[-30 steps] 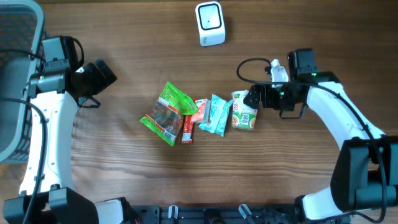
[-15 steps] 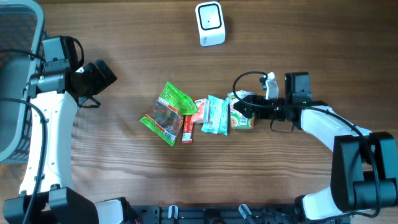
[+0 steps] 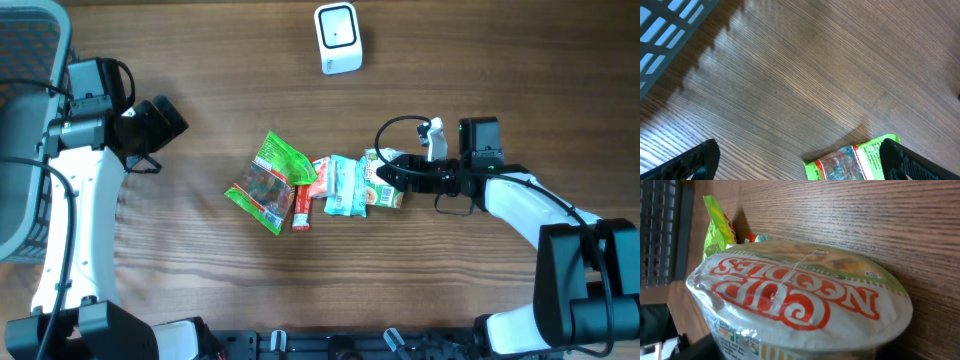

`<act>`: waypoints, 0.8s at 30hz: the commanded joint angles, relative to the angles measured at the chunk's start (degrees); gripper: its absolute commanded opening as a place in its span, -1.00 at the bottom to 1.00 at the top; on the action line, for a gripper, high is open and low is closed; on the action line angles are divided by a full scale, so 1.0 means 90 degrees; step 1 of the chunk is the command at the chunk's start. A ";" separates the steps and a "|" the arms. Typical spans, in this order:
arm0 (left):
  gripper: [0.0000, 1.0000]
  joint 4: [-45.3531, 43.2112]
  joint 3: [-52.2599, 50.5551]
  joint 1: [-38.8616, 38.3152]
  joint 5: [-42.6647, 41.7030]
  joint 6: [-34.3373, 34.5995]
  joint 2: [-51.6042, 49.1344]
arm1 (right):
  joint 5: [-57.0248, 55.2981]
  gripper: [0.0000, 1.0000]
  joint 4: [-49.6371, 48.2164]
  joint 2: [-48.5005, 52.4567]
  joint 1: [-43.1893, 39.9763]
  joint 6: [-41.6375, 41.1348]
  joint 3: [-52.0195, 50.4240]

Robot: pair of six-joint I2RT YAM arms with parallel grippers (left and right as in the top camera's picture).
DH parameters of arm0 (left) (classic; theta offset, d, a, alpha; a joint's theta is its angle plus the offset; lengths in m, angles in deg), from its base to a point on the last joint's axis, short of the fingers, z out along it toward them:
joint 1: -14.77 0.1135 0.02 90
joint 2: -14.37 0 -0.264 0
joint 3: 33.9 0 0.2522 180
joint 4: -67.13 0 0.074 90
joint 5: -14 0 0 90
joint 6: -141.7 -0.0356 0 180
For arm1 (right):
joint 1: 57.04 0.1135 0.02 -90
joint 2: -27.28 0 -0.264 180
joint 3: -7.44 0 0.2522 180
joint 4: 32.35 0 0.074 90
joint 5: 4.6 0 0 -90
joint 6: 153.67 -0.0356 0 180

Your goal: Scan the item barcode

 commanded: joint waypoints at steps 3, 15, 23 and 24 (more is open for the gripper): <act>1.00 -0.0015 0.0041 0.0027 -0.0027 -0.0053 0.0034 | 0.0027 0.23 0.0102 -0.0425 0.0007 0.0024 -0.0036; 1.00 -0.0015 0.0041 0.0027 -0.0027 -0.0053 0.0034 | -0.2125 0.21 0.1532 -0.2013 0.0002 -0.1178 -0.0039; 1.00 -0.0015 0.0041 0.0029 -0.0027 -0.0053 0.0034 | -0.2659 0.18 0.1545 -0.1717 0.0015 -0.2443 -0.0294; 1.00 -0.0015 0.0041 0.0027 -0.0027 -0.0053 0.0034 | -0.2667 0.18 0.1328 -0.1639 0.0015 -0.2484 -0.0449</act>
